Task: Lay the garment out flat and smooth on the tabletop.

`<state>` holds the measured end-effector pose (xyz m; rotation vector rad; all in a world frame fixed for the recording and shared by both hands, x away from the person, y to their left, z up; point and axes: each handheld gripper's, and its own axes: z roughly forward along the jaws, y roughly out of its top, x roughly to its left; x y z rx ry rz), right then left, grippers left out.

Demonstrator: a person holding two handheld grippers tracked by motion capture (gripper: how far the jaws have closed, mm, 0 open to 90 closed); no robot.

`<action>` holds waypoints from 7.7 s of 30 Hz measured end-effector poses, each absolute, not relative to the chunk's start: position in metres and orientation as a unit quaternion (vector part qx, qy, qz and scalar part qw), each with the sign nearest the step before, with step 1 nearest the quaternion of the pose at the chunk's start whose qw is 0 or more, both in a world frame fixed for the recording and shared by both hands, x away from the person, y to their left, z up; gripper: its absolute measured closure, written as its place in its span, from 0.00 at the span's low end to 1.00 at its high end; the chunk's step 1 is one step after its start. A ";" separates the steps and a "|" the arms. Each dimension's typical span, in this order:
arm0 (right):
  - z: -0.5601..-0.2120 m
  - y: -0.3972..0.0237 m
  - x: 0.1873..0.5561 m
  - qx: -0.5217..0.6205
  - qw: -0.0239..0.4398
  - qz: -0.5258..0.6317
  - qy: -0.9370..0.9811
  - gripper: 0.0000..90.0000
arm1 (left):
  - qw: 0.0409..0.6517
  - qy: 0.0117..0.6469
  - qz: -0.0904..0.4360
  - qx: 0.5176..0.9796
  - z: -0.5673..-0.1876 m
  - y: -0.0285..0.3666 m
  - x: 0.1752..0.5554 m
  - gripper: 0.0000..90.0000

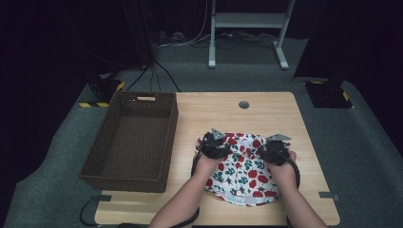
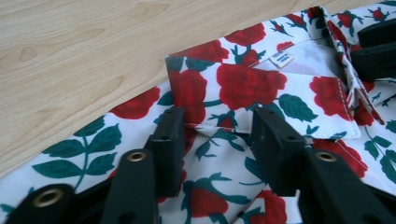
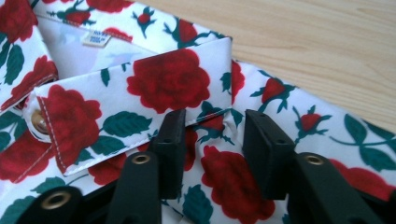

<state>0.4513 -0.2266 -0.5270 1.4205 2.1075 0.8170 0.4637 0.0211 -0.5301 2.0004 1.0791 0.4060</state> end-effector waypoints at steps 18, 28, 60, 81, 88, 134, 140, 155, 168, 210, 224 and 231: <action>-0.500 -0.224 0.430 0.476 0.263 0.313 0.779 0.98 | 0.420 0.388 0.196 0.797 -0.501 0.024 0.446 0.98; -0.480 -0.226 0.402 0.458 0.280 0.338 0.773 0.98 | 0.435 0.350 0.205 0.804 -0.482 0.031 0.419 0.98; -0.504 -0.231 0.379 0.478 0.239 0.353 0.768 0.70 | 0.408 0.377 0.189 0.810 -0.511 0.032 0.403 0.55; -0.510 -0.216 0.382 0.478 0.230 0.330 0.781 0.91 | 0.416 0.335 0.172 0.828 -0.510 0.032 0.389 0.88; -0.507 -0.221 0.349 0.462 0.236 0.348 0.781 0.90 | 0.423 0.294 0.182 0.838 -0.508 0.035 0.351 0.87; -0.505 -0.254 0.339 0.486 0.266 0.377 0.742 0.71 | 0.390 0.323 0.221 0.833 -0.540 0.057 0.361 0.43; -0.522 -0.249 0.354 0.491 0.255 0.340 0.760 0.71 | 0.395 0.321 0.218 0.833 -0.540 0.057 0.360 0.41; -0.523 -0.239 0.333 0.457 0.226 0.341 0.790 0.70 | 0.414 0.326 0.175 0.832 -0.533 0.061 0.356 0.38; -0.524 -0.250 0.311 0.466 0.200 0.342 0.791 0.68 | 0.400 0.284 0.151 0.858 -0.519 0.058 0.343 0.36; -0.530 -0.239 0.303 0.459 0.184 0.342 0.799 0.54 | 0.382 0.260 0.148 0.874 -0.528 0.041 0.344 0.27; -0.524 -0.237 0.310 0.461 0.199 0.347 0.792 0.39 | 0.386 0.336 0.175 0.841 -0.531 0.074 0.362 0.24; -0.523 -0.221 0.321 0.451 0.198 0.354 0.795 0.33 | 0.377 0.360 0.192 0.832 -0.535 0.090 0.358 0.22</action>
